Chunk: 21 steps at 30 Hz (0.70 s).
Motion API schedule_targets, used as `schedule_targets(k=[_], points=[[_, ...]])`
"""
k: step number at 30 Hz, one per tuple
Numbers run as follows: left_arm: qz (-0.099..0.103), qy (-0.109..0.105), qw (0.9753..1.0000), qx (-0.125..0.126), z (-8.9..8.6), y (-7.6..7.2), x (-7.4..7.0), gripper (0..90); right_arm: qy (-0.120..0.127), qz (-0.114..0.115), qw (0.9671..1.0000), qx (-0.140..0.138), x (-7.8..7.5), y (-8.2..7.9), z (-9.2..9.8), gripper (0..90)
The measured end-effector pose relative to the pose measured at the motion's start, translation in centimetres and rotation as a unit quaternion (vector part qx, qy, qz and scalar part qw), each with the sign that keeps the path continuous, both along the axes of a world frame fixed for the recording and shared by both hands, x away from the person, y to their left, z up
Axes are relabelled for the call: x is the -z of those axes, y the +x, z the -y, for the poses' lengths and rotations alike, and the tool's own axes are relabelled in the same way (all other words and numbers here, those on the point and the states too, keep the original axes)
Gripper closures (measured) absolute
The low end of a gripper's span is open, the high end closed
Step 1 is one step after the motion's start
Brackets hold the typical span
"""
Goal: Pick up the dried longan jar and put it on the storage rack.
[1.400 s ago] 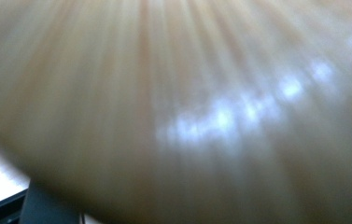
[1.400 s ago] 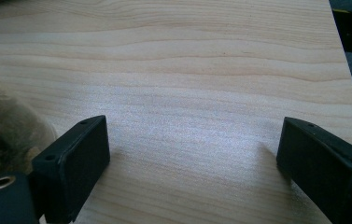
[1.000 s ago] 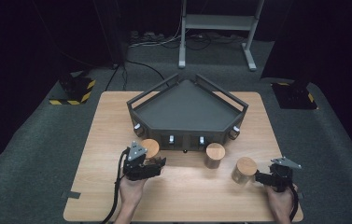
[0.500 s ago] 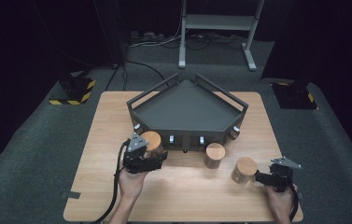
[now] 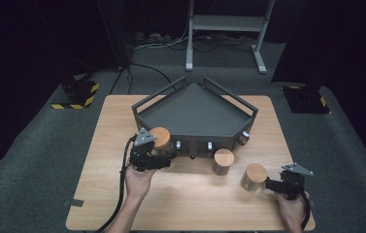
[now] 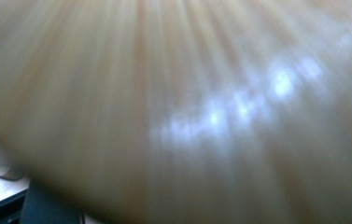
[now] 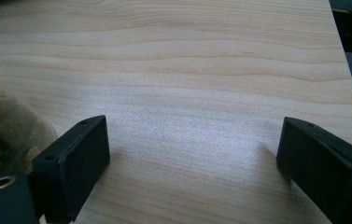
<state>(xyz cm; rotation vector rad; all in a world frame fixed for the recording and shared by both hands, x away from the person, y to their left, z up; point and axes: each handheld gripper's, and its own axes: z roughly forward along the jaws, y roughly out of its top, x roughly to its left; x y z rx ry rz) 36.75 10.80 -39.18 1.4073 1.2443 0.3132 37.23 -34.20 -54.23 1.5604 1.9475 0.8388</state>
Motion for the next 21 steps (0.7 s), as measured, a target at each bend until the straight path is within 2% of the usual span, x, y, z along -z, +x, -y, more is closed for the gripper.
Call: schedule_targets(k=[10, 13, 21], points=[[-0.007, 0.001, 1.0000, 0.002, 0.4, 1.6, -1.8, 25.7, 0.000, 0.000, 1.0000, 0.000, 0.0, 0.0, 0.0, 8.9], [-0.005, 0.012, 0.9999, -0.004, 0.6, 2.5, -2.6, 25.7, 0.000, 0.000, 1.0000, 0.000, 0.0, 0.0, 0.0, 8.9], [0.000, 0.020, 0.9998, -0.010, 1.2, 3.8, -4.0, 25.7, 0.000, 0.000, 1.0000, 0.000, 0.0, 0.0, 0.0, 8.9]])
